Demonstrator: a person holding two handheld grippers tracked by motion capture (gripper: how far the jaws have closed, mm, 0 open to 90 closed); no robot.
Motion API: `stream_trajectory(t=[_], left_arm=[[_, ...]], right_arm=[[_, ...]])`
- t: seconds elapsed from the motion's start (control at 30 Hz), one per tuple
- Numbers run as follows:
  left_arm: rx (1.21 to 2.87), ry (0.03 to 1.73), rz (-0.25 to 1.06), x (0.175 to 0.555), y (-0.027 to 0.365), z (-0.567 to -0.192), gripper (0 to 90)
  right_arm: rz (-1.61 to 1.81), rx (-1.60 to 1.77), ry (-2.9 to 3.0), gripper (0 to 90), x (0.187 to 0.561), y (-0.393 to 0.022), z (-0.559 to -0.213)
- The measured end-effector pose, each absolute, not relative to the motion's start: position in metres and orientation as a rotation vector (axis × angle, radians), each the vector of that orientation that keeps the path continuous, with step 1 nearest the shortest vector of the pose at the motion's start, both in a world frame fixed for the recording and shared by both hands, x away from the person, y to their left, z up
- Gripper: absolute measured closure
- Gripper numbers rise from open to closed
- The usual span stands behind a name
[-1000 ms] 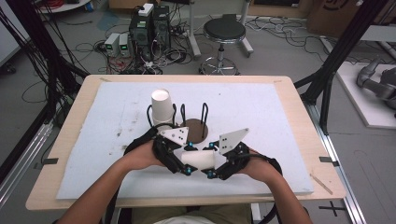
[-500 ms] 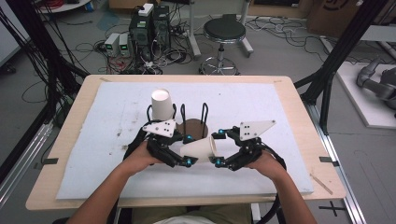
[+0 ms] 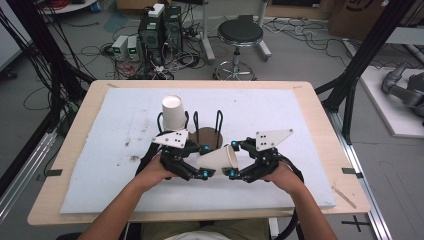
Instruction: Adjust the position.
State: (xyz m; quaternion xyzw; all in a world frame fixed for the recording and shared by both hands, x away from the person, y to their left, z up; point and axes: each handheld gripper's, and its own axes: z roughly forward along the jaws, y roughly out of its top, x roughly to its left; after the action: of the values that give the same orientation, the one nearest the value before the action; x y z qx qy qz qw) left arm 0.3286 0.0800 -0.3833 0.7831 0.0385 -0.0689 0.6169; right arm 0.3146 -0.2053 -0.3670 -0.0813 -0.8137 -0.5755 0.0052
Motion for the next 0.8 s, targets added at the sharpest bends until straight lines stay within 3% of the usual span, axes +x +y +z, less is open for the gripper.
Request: stream_trajectory(t=[0.27,0.67,0.73,0.8], left_arm=[[1.829,0.083,-0.156,0.3279,0.0795,-0.384,36.6],[1.908,0.08,-0.152,0.325,0.0778,-0.384,36.3],[1.964,0.105,-0.118,0.323,0.076,-0.3819,33.8],[2.044,0.118,-0.058,0.3209,0.0735,-0.3796,23.6]], right_arm=[[-1.783,-0.229,-2.553,33.3,0.3153,-0.2071,-0.3662],[-1.697,-0.207,-2.616,34.6,0.3133,-0.2024,-0.3647],[-1.676,-0.203,-2.639,34.3,0.3123,-0.2005,-0.365],[-1.647,-0.196,-2.669,34.0,0.3113,-0.198,-0.3654]])
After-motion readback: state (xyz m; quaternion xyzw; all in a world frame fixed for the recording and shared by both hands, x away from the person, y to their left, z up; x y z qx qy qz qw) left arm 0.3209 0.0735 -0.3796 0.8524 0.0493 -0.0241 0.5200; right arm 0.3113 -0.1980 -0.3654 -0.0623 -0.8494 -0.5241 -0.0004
